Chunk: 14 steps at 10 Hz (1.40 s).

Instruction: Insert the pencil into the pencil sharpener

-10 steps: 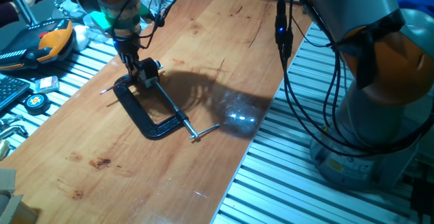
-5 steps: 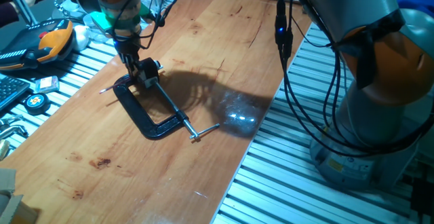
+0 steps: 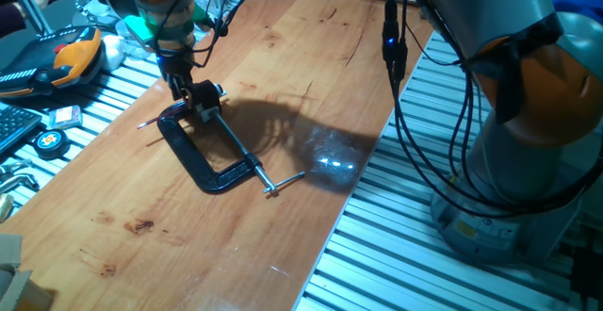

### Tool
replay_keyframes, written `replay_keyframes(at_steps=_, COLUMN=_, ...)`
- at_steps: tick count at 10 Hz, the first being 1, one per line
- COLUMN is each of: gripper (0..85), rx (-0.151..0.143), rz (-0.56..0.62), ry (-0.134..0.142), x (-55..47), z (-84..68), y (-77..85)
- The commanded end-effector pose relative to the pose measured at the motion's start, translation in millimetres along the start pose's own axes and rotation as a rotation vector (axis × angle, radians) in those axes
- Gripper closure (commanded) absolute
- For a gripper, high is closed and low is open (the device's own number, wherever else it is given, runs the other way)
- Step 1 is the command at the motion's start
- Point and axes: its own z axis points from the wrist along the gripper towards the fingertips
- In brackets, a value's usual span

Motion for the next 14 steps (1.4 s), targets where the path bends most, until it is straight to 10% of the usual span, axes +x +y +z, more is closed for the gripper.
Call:
replay_keyframes(at_steps=1, gripper=17.0, rx=0.000, rz=-0.008, ry=0.001, x=1.2, z=-3.9, y=-0.1)
replay_keyframes(at_steps=3, gripper=17.0, rx=-0.004, rz=-0.035, ry=-0.011, x=6.6, z=-19.3, y=-0.5)
replay_keyframes(at_steps=5, gripper=51.0, rx=-0.011, rz=-0.075, ry=-0.033, x=19.1, z=-39.3, y=-2.4)
replay_keyframes(at_steps=6, gripper=51.0, rx=-0.009, rz=-0.102, ry=-0.040, x=25.5, z=-48.0, y=-3.3)
replay_keyframes(at_steps=9, gripper=85.0, rx=0.009, rz=-0.210, ry=-0.056, x=43.2, z=-74.2, y=-4.9)
replay_keyframes(at_steps=12, gripper=85.0, rx=-0.003, rz=-0.543, ry=-0.035, x=50.1, z=-86.8, y=-13.2)
replay_keyframes(at_steps=14, gripper=85.0, rx=0.006, rz=-0.900, ry=-0.075, x=48.7, z=-95.0, y=-20.7)
